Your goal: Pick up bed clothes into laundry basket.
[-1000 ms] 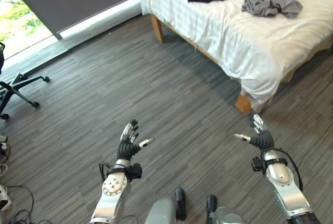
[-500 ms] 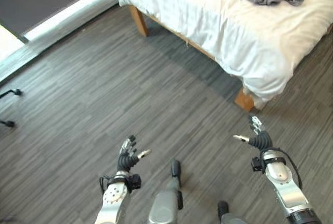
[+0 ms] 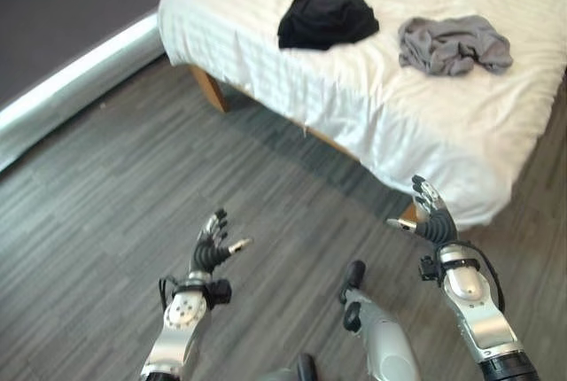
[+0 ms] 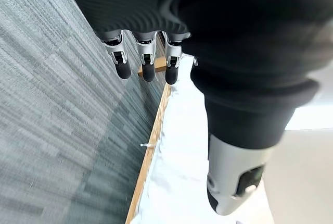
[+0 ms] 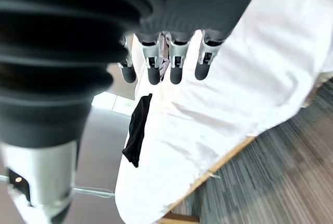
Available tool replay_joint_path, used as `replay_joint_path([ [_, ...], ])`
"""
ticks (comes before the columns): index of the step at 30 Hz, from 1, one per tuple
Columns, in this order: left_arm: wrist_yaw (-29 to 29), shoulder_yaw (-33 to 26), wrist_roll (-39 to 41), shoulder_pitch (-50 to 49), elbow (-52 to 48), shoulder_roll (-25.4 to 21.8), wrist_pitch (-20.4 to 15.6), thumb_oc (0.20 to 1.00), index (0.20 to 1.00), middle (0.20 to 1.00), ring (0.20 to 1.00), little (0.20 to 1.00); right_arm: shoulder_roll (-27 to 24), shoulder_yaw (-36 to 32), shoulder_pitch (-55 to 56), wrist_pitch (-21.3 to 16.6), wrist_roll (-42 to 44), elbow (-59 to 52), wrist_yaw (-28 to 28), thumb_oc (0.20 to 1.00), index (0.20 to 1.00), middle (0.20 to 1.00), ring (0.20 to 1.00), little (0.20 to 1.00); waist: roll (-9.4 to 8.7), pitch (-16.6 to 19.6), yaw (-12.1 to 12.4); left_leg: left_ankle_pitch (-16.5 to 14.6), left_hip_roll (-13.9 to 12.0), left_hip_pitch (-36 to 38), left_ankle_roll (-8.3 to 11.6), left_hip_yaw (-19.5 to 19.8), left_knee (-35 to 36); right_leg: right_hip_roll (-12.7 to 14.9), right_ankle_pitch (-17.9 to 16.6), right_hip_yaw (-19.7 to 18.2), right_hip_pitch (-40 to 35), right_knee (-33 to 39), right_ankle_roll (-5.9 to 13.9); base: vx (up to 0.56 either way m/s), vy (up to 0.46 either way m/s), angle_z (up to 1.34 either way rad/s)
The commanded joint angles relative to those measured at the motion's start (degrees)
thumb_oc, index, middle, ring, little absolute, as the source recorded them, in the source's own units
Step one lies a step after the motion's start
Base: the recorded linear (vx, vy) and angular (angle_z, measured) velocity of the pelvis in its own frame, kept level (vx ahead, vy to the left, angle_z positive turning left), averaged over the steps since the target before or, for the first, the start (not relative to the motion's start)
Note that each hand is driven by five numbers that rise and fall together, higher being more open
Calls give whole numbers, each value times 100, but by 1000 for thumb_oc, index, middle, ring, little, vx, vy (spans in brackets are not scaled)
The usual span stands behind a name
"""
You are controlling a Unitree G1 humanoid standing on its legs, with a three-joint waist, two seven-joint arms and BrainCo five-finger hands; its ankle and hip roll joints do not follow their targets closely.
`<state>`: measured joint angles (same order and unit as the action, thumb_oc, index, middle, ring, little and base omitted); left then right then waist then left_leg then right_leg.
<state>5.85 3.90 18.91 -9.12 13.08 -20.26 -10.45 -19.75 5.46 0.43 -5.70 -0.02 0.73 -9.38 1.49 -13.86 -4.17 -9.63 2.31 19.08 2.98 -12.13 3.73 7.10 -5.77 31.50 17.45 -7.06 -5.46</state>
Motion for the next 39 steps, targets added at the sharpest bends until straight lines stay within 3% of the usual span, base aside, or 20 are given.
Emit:
replay_joint_path([
  [1,-39,-167,-81,427,-401,-5,-380,1000,1000,1000,1000,1000,-508,-410,-325,-377,-720,-630,-641,1000,1000,1000,1000,1000,-206,-97,-88,893,-736,-1294,867,-9,-2985,106,87,-378,-1606,1108,984,430,-163,-10],
  [2,-22,-134,-22,432,-422,33,-438,1000,1000,1000,1000,1000,-603,-533,-372,-367,-939,-699,-778,1000,1000,1000,1000,1000,-264,-170,-33,1090,-771,-1592,1037,-9,-3686,129,144,-420,-1809,1151,911,285,-118,-6],
  [3,-21,-127,-22,445,-419,30,-441,1000,1000,1000,1000,1000,-599,-544,-373,-364,-945,-705,-780,1000,1000,1000,1000,1000,-288,-168,-45,1118,-743,-1640,1021,2,-3708,163,119,-404,-1787,1155,907,277,-20,-74],
  [4,28,-67,12,449,-429,38,-491,1000,1000,1000,1000,1000,-771,-704,-596,-300,-1297,-748,-1072,1000,1000,1000,1000,1000,-303,-201,12,1077,-1033,-1965,1013,-210,-4037,122,313,-519,-2048,1206,869,307,49,-98],
  [6,87,-32,-1,455,-425,34,-507,1000,1000,1000,1000,1000,-835,-724,-756,-239,-1519,-739,-1251,1000,1000,1000,1000,1000,-313,-220,69,1027,-1052,-2080,918,-292,-3871,136,336,-620,-2076,1206,889,310,95,-91],
  [7,154,4,35,376,-462,23,-565,1000,1000,1000,1000,1000,-999,-762,-968,-117,-2001,-782,-1515,1000,1000,1000,1000,1000,-258,-237,167,866,-1131,-2272,804,-294,-3430,82,456,-872,-2200,1206,964,279,174,-85],
  [10,229,15,61,184,-565,7,-608,1000,1000,1000,1000,1000,-1368,-848,-1249,27,-2602,-784,-1905,1000,1000,1000,1000,1000,-220,-182,319,809,-1254,-2365,639,-203,-2239,132,594,-1209,-2305,1206,1167,334,240,-116],
  [12,240,35,93,62,-595,34,-585,1000,1000,1000,1000,1000,-1531,-845,-1433,140,-2705,-678,-1983,1000,1000,1000,1000,1000,-120,-131,461,1226,-1385,-2313,670,91,-1180,122,662,-1443,-2385,1206,1287,310,274,-96],
  [14,209,62,209,-23,-570,64,-592,1000,1000,1000,1000,1000,-1787,-751,-1700,168,-2574,-430,-1905,1000,1000,1000,1000,1000,0,-105,641,1637,-1527,-2273,745,625,-380,64,782,-1721,-2509,1206,1341,273,209,-82],
  [15,208,60,209,-22,-569,70,-592,1000,1000,1000,1000,1000,-1794,-744,-1709,164,-2572,-421,-1909,1000,1000,1000,1000,1000,5,-116,641,1656,-1530,-2242,748,617,-344,61,784,-1724,-2519,1206,1339,361,267,-85],
  [16,113,163,342,-137,-466,34,-622,1000,1000,1000,1000,1000,-2126,-379,-2200,161,-2309,33,-1686,1000,1000,1000,1000,1000,86,-76,871,1836,-1616,-2368,912,1290,48,75,929,-2088,-2710,1206,1342,246,191,-78],
  [20,-111,270,346,-233,-365,-66,-560,1000,1000,1000,1000,1000,-2365,100,-2638,225,-2210,693,-1437,1000,1000,1000,1000,1000,216,150,963,1827,-1655,-2282,1014,1260,127,-3,1067,-2096,-2892,1206,1370,232,143,-50],
  [25,-305,415,558,-284,-356,-341,-552,1000,1000,1000,1000,1000,-2430,1023,-3493,452,-2105,2085,-1217,1000,1000,1000,1000,1000,64,274,1169,1787,-1414,-2103,938,1253,127,157,1009,-2174,-3040,1206,1427,211,129,5],
  [26,-302,518,734,-181,-203,-561,-536,1000,1000,1000,1000,1000,-2374,1642,-4309,647,-1894,3636,-1131,1000,1000,1000,1000,1000,-81,338,1333,1711,-1256,-2109,828,1213,127,285,934,-2228,-2995,1206,1503,179,144,24],
  [33,-274,488,1036,-5,121,-715,-474,1000,1000,1000,1000,1000,-2393,2057,-5524,923,-1676,6155,-1146,1000,1000,1000,1000,1000,-321,337,1552,1642,-930,-2664,656,1244,127,580,700,-2153,-2507,1206,1754,142,113,5],
  [39,-307,644,979,191,295,-652,-549,1000,1000,1000,1000,1000,-2560,2004,-5528,862,-1294,7063,-938,1000,1000,1000,1000,1000,-313,148,1710,1696,-827,-3276,622,1288,127,674,605,-2104,-1971,1206,1863,-2,49,0],
])
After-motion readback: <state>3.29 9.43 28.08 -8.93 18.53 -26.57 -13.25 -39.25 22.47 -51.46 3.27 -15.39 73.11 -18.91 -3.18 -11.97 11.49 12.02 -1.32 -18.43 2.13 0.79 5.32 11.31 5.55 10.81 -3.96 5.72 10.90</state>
